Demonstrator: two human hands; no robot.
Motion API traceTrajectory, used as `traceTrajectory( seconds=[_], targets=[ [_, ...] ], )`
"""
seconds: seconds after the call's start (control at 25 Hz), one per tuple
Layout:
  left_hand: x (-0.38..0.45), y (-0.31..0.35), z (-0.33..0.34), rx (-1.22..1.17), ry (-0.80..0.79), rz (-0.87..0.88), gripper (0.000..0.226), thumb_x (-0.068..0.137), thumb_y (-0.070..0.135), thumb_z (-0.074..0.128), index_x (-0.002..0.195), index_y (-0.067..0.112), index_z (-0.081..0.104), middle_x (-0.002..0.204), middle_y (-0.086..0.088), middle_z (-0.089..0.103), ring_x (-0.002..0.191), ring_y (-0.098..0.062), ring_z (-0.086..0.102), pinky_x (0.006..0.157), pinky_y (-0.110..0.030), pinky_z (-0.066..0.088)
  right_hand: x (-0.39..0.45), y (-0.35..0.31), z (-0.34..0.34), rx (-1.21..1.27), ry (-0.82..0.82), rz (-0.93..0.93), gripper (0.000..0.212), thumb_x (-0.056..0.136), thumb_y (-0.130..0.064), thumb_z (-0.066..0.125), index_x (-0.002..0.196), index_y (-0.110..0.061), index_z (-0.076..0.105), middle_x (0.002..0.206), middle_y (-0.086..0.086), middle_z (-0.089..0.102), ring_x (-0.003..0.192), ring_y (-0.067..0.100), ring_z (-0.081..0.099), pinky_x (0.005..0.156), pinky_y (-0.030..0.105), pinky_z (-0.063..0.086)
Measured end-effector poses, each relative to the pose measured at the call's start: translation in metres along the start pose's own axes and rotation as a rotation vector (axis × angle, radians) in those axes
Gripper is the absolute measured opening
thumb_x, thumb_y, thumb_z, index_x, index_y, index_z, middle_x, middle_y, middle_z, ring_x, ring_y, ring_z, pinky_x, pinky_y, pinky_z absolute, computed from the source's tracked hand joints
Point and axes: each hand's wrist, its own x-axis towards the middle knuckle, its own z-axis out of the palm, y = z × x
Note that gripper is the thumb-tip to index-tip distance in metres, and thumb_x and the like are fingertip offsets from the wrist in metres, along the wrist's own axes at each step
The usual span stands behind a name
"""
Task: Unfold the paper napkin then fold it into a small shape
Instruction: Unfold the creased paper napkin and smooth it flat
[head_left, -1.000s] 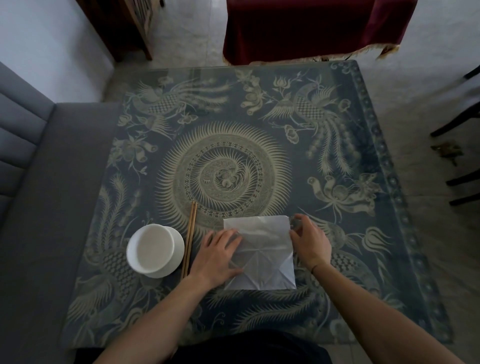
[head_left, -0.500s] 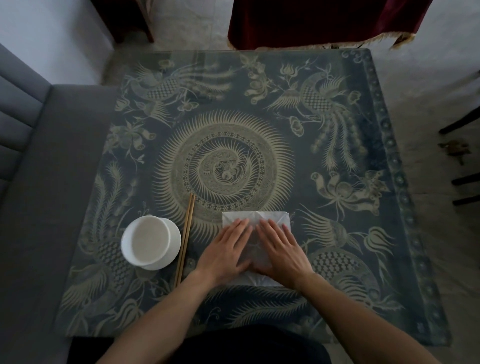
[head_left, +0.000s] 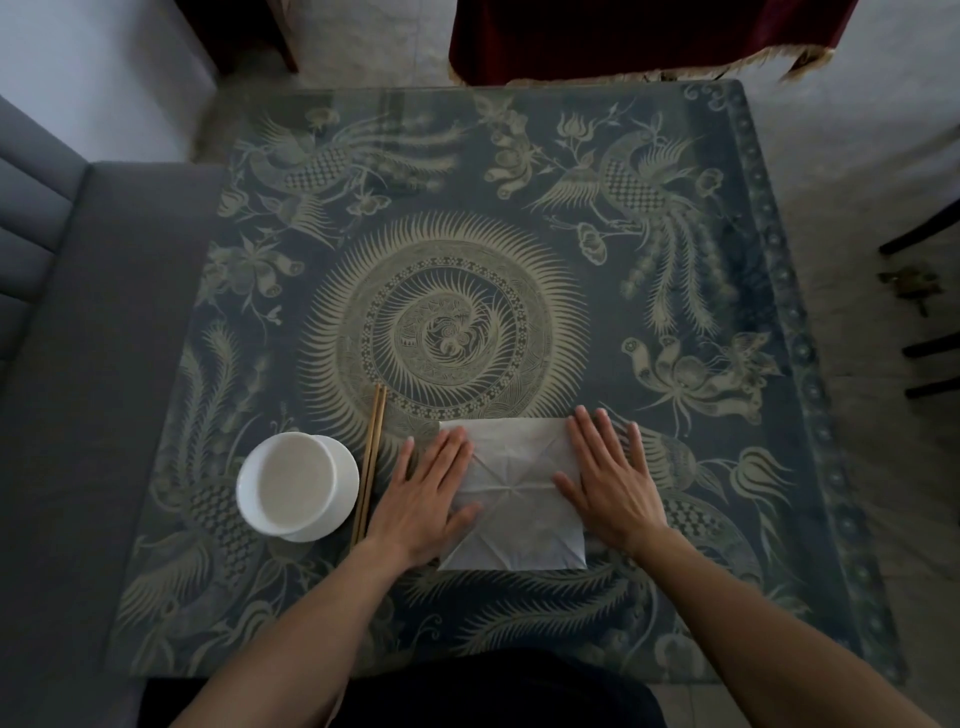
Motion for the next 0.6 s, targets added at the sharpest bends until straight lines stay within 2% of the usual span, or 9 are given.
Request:
traceTrajectory(
  seconds=[0.16, 0.28, 0.44, 0.52, 0.6],
  targets=[
    [-0.001, -0.006, -0.003, -0.005, 0.014, -0.031, 0.079, 0.098, 0.064, 0.016, 0.155, 0.014, -0.005, 0.163, -0.004, -0.015, 0.149, -0.018, -0.015, 0.117, -0.053, -0.01, 0.001, 0.003, 0.003, 0.001, 0.015, 0.028, 0.079, 0.096, -0.066, 0.0, 0.157, -0.015, 0.0, 0.165, 0.001, -0.005, 0.149, 0.022, -0.017, 0.119, 0.056, -0.006],
    [-0.003, -0.001, -0.009, -0.063, 0.055, -0.029, 0.078, 0.099, 0.06, 0.021, 0.155, 0.013, -0.005, 0.164, -0.005, -0.014, 0.15, -0.02, -0.013, 0.118, -0.051, -0.009, -0.003, -0.007, -0.001, 0.067, 0.063, 0.052, 0.077, 0.099, -0.063, 0.007, 0.157, -0.013, -0.002, 0.164, 0.005, -0.009, 0.149, 0.022, -0.016, 0.12, 0.054, -0.005],
    [-0.011, 0.037, -0.005, -0.169, 0.169, -0.02, 0.067, 0.103, 0.047, 0.019, 0.155, 0.007, 0.009, 0.165, -0.01, 0.002, 0.151, -0.025, -0.001, 0.121, -0.046, 0.003, -0.023, -0.051, 0.007, 0.156, 0.2, -0.082, 0.065, 0.103, -0.04, 0.028, 0.156, -0.007, 0.008, 0.163, 0.012, 0.002, 0.151, 0.026, 0.004, 0.12, 0.049, 0.007],
    [-0.008, 0.059, 0.003, -0.211, 0.193, -0.045, 0.06, 0.105, 0.039, 0.022, 0.155, 0.006, 0.013, 0.164, -0.011, 0.004, 0.151, -0.025, 0.003, 0.121, -0.042, 0.005, -0.03, -0.077, 0.019, 0.209, 0.184, -0.137, 0.063, 0.101, -0.029, 0.035, 0.155, -0.006, 0.013, 0.163, 0.013, 0.007, 0.151, 0.027, 0.009, 0.118, 0.047, 0.015],
    [-0.003, 0.068, 0.011, -0.219, 0.186, -0.077, 0.057, 0.105, 0.031, 0.027, 0.155, 0.006, 0.013, 0.164, -0.01, 0.004, 0.151, -0.024, 0.002, 0.121, -0.041, 0.009, -0.032, -0.087, 0.027, 0.228, 0.147, -0.135, 0.063, 0.1, -0.027, 0.037, 0.155, -0.005, 0.016, 0.163, 0.013, 0.012, 0.151, 0.027, 0.008, 0.119, 0.046, 0.018]
  ],
)
